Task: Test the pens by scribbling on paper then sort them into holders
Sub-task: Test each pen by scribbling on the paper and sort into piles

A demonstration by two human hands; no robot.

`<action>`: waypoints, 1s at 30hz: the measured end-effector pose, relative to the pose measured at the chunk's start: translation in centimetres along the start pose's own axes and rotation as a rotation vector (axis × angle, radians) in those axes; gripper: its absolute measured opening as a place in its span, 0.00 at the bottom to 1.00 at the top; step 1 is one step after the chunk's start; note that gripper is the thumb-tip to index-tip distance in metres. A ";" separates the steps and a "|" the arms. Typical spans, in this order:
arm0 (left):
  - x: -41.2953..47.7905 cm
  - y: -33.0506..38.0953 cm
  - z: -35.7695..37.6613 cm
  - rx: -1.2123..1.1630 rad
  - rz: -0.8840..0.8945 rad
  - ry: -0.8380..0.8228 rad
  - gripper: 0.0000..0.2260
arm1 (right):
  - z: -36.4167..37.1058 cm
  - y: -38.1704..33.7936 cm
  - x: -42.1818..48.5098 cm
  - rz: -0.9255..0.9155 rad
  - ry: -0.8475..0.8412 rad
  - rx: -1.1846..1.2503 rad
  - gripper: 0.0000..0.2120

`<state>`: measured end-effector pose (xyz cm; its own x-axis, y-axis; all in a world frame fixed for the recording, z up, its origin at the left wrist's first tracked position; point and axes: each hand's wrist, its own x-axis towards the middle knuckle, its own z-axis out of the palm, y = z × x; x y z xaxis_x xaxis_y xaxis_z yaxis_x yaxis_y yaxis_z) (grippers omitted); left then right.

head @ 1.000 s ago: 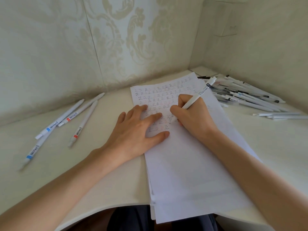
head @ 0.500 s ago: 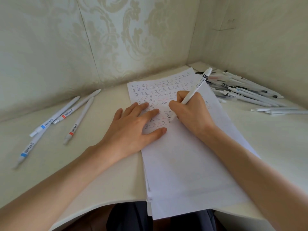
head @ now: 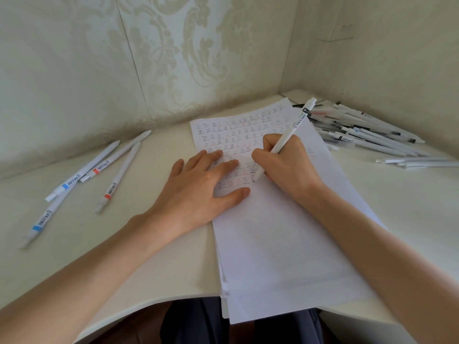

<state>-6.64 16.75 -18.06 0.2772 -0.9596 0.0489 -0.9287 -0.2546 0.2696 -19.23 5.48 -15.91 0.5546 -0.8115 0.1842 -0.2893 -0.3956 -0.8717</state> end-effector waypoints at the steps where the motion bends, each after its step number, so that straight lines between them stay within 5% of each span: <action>1: 0.0 0.0 0.0 0.000 0.002 0.003 0.36 | 0.0 0.0 0.0 0.001 -0.001 0.009 0.17; 15: 0.0 -0.2 0.1 0.002 0.018 0.014 0.36 | -0.3 -0.1 -0.1 0.004 0.052 0.038 0.20; 19: 0.0 -0.3 0.1 -0.010 0.025 0.022 0.39 | -1.1 0.3 0.6 -0.018 0.100 0.108 0.02; 22: 0.1 -0.4 0.1 -0.032 0.037 0.068 0.42 | -1.8 0.5 1.0 -0.003 0.082 0.352 0.20; 25: 0.2 -0.6 0.2 -0.126 0.065 0.152 0.42 | -2.0 0.2 1.2 0.051 0.080 0.607 0.16; 30: -0.4 -0.2 -0.7 -0.416 0.196 0.284 0.32 | -1.3 0.1 0.9 0.019 -0.061 0.588 0.09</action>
<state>-6.38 17.28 -17.46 0.2181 -0.8994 0.3788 -0.8096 0.0499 0.5848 -19.77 4.14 -15.21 0.6022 -0.7831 0.1553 0.1724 -0.0624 -0.9830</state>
